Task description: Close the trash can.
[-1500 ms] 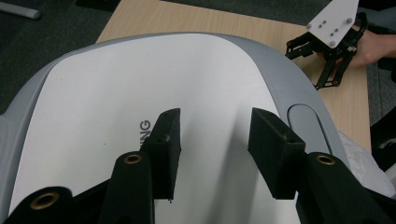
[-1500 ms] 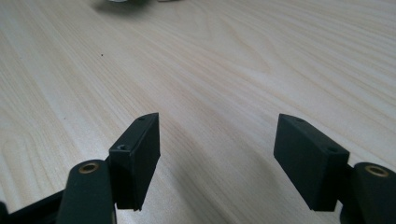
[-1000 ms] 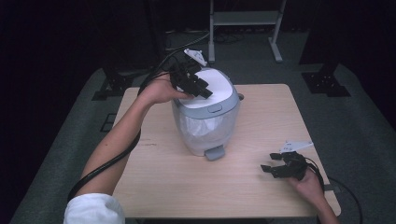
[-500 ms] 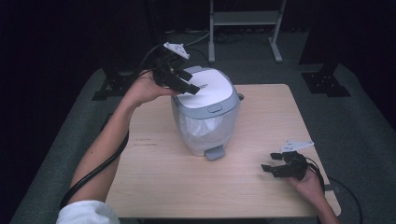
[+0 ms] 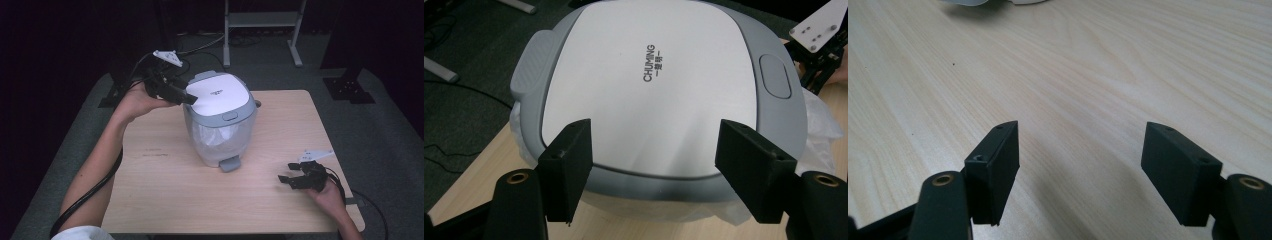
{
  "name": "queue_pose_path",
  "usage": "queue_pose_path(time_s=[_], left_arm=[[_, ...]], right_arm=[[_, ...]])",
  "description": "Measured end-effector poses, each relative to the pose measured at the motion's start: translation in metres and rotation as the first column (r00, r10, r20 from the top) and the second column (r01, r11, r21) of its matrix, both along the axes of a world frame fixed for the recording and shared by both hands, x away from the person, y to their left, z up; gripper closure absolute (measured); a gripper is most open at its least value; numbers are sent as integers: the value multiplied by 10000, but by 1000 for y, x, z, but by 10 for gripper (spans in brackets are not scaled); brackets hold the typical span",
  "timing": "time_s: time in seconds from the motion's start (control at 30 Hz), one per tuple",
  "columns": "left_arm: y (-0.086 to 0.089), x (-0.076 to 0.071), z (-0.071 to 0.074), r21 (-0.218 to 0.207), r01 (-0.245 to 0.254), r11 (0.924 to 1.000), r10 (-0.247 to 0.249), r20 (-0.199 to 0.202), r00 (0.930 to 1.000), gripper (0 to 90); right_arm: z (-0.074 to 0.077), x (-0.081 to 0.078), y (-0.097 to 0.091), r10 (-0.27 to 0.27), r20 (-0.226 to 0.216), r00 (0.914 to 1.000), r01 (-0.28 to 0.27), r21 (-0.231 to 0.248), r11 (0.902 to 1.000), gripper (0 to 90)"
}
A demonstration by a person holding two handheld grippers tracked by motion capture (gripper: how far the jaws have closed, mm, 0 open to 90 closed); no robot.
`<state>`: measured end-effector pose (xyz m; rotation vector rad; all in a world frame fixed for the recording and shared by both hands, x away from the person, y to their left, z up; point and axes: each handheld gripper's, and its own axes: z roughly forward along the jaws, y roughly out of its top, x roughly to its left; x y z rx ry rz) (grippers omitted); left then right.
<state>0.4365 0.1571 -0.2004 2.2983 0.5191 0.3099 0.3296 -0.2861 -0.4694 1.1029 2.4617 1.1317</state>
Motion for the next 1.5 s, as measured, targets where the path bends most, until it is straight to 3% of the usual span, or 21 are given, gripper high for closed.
queue_pose_path(time_s=[0.47,0.63,0.77,0.97,1.17,1.5], left_arm=[[50,-18,-23,-246,-794,9965,794,-8,9968,285],[67,-25,-33,-521,-1143,9921,1140,-90,9934,277],[78,-30,-43,-459,-1452,9883,1447,-133,9894,272],[94,-34,-67,-685,-1900,9794,1895,-137,9818,261],[98,-35,-89,-569,-2106,9759,2088,-360,9773,254],[93,-39,-117,-136,-2005,9796,1998,-437,9789,248]], right_arm=[[0,3,-5,-369,84,9993,369,28,9993,301],[0,5,-5,-378,138,9992,377,57,9993,300],[-1,6,-3,-293,105,9995,293,-1,9996,300],[-2,5,-3,-246,97,9997,245,78,9997,299],[-1,3,-3,-323,109,9994,323,87,9994,300],[1,-3,-8,-460,148,9988,458,133,9989,300]])
